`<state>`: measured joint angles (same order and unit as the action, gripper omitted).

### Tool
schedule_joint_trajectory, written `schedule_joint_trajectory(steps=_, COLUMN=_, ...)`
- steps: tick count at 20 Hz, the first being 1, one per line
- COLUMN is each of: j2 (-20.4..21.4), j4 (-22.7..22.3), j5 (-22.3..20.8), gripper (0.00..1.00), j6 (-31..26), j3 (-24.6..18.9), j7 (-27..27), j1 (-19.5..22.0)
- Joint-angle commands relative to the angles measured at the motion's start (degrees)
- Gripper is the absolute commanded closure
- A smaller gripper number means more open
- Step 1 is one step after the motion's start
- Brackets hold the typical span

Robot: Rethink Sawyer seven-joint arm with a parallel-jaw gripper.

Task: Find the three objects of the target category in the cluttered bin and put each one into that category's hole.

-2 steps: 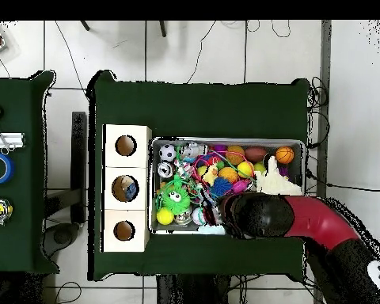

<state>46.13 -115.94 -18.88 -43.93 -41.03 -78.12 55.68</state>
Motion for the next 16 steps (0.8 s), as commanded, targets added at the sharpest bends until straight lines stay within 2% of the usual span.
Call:
schedule_joint_trajectory(steps=1, j2=-3.92, j4=-1.51, j5=-1.50, gripper=0.00, j6=3.22, j3=2.21, j7=-3.90, j1=-1.57)
schedule_joint_trajectory(steps=8, j2=-8.69, j4=3.02, j5=-1.68, gripper=0.00, j6=3.39, j3=3.95, j7=-4.04, j1=-4.39)
schedule_joint_trajectory(steps=16, j2=-8.18, j4=4.48, j5=-0.86, gripper=0.00, j6=2.60, j3=5.84, j7=-5.52, j1=-6.62)
